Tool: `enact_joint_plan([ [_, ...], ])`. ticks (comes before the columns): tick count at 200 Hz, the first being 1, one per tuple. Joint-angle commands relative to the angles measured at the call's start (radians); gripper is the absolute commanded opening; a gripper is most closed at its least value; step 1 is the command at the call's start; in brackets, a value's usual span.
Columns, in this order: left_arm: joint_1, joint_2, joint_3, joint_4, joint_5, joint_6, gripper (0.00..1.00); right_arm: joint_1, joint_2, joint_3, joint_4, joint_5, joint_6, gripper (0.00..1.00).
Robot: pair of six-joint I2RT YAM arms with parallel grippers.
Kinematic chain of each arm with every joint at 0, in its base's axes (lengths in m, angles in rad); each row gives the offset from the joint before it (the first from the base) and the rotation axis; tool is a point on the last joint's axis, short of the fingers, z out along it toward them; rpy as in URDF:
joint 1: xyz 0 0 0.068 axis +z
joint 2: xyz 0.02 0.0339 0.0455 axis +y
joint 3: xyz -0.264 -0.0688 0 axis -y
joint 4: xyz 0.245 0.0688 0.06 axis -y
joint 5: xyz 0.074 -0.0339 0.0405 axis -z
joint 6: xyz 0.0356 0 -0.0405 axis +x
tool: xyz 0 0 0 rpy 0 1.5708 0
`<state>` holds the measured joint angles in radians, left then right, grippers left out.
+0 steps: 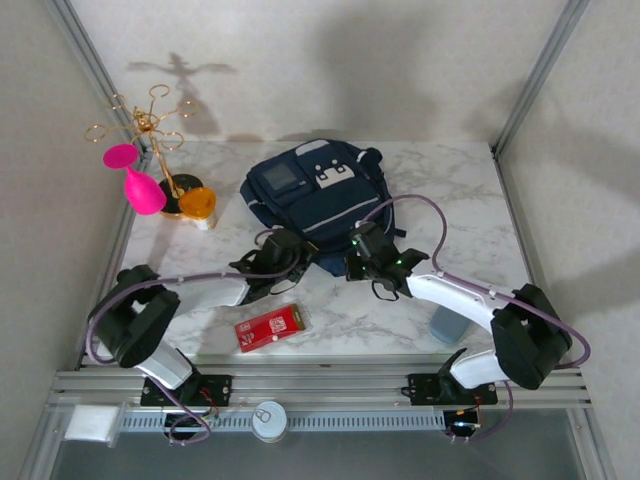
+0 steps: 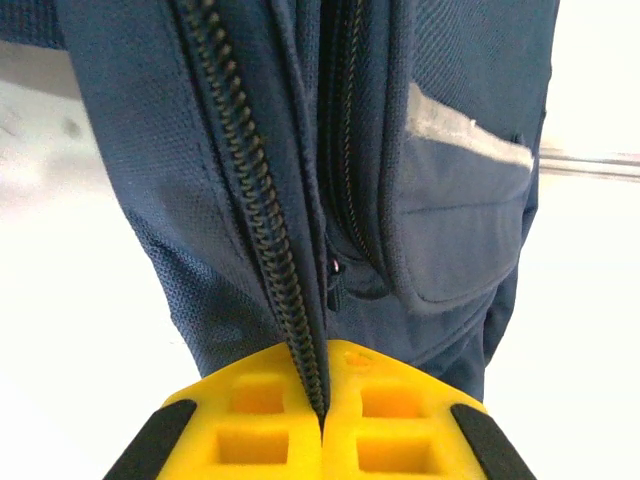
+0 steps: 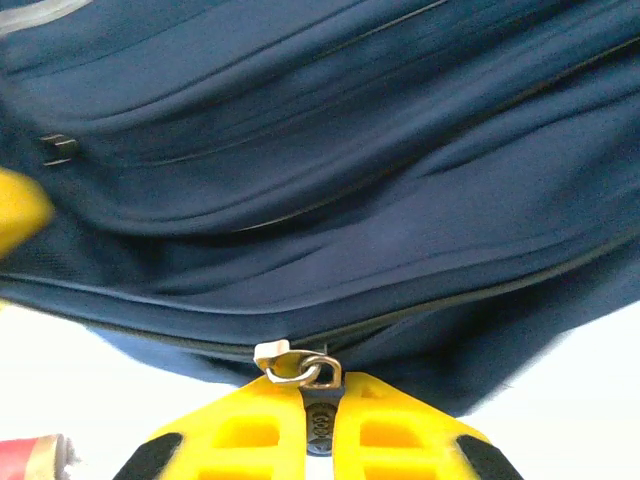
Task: Pack the student bag
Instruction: Zip the student bag at the center of the table.
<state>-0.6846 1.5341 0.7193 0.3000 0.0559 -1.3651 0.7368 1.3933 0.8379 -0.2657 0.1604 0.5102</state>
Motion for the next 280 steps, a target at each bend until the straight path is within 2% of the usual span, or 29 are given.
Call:
enact_joint_plan([
  [1,0.129,-0.101,-0.046,-0.131,-0.079,0.165,0.00,-0.103,-0.058,-0.050,-0.155,0.151,0.044,0.00],
  [17,0.200,-0.124,-0.032,-0.213,-0.054,0.261,0.00,-0.116,-0.063,-0.033,-0.156,0.175,0.036,0.00],
  [29,0.233,-0.147,-0.035,-0.207,-0.040,0.299,0.00,-0.105,-0.056,-0.014,-0.114,0.116,0.003,0.00],
  [63,0.263,-0.144,0.027,-0.208,0.048,0.377,0.00,0.018,0.016,0.051,-0.009,-0.008,-0.027,0.00],
  [87,0.247,-0.197,-0.008,-0.200,0.067,0.337,0.40,0.029,0.038,0.026,0.081,-0.134,-0.019,0.00],
  [105,0.202,-0.250,-0.062,-0.213,0.058,0.251,0.58,0.042,0.044,0.012,0.113,-0.152,-0.020,0.00],
  [131,0.089,-0.296,-0.153,-0.120,0.032,0.070,0.68,0.061,0.062,0.002,0.132,-0.165,-0.027,0.00],
  [158,-0.014,-0.279,-0.162,-0.045,-0.021,-0.102,0.71,0.065,0.072,-0.005,0.140,-0.160,-0.029,0.00],
  [192,-0.074,-0.192,-0.103,-0.021,-0.110,-0.216,0.71,0.066,0.073,-0.017,0.157,-0.147,-0.030,0.00],
  [211,-0.094,-0.135,-0.095,-0.005,-0.164,-0.272,0.67,0.067,0.083,-0.019,0.164,-0.148,-0.035,0.00],
  [238,-0.091,-0.057,-0.092,-0.035,-0.209,-0.328,0.50,0.067,0.098,-0.012,0.161,-0.136,-0.048,0.00],
  [255,-0.087,-0.042,-0.084,-0.089,-0.278,-0.302,0.35,0.067,0.099,-0.007,0.143,-0.100,-0.056,0.00],
  [280,-0.055,-0.044,-0.080,-0.178,-0.301,-0.212,0.13,0.062,0.087,-0.006,0.084,0.032,-0.062,0.00],
])
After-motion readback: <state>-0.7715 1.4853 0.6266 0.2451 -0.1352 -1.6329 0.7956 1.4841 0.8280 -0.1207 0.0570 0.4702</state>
